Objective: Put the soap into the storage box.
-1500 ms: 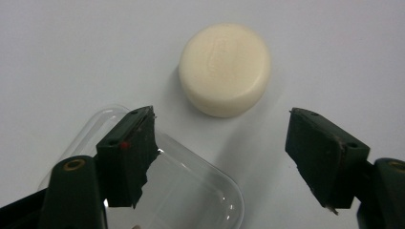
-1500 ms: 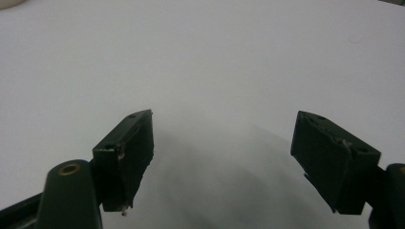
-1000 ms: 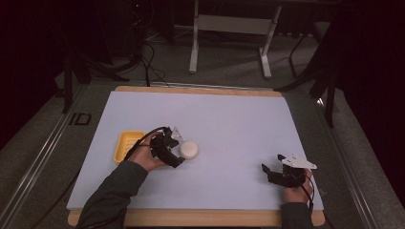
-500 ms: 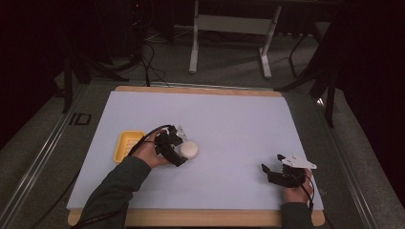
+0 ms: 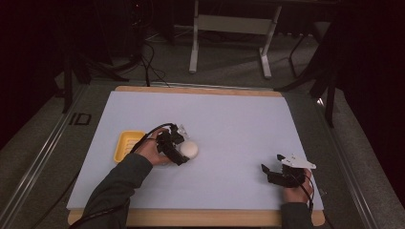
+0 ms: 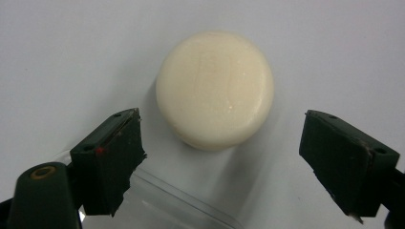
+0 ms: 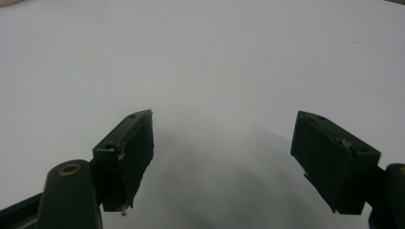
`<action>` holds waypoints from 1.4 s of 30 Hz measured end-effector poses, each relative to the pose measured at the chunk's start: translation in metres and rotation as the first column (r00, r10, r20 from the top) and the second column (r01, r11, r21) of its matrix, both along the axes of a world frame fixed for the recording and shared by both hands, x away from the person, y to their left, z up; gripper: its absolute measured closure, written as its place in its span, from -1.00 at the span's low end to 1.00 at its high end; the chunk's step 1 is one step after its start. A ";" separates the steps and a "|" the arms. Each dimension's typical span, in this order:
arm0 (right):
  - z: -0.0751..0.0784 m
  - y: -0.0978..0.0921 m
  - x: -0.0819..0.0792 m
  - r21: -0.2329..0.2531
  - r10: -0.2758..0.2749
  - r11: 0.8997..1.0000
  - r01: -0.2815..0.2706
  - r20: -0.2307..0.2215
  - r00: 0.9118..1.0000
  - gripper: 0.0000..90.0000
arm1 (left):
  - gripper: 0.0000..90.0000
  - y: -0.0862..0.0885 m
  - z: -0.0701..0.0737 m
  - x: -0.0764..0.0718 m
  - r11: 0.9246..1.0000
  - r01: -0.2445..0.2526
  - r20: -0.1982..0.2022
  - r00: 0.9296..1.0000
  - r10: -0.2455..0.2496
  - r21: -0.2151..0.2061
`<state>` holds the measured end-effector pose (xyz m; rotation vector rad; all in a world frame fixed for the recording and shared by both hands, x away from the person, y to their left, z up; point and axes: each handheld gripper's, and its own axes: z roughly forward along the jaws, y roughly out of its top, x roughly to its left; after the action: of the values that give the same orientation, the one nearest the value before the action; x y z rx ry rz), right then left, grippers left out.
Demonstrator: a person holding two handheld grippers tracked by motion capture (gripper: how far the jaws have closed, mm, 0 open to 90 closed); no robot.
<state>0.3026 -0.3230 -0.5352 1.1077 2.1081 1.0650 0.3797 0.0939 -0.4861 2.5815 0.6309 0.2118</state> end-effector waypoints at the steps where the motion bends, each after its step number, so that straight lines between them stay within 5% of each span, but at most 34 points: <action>1: 0.000 0.000 0.000 0.000 0.000 1.000 0.000 0.000 1.000 -0.51 | -0.67 0.000 0.000 0.000 1.000 0.000 0.000 1.000 0.000 0.000; 42: 0.000 -0.001 0.000 0.006 0.010 1.000 -0.010 -0.001 1.000 -0.51 | -0.66 -0.025 -0.011 0.021 0.996 0.049 -0.058 0.997 -0.044 0.080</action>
<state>0.3025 -0.3237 -0.5351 1.1014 2.1146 1.0768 0.4007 0.0689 -0.4975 2.6852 0.5929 0.1531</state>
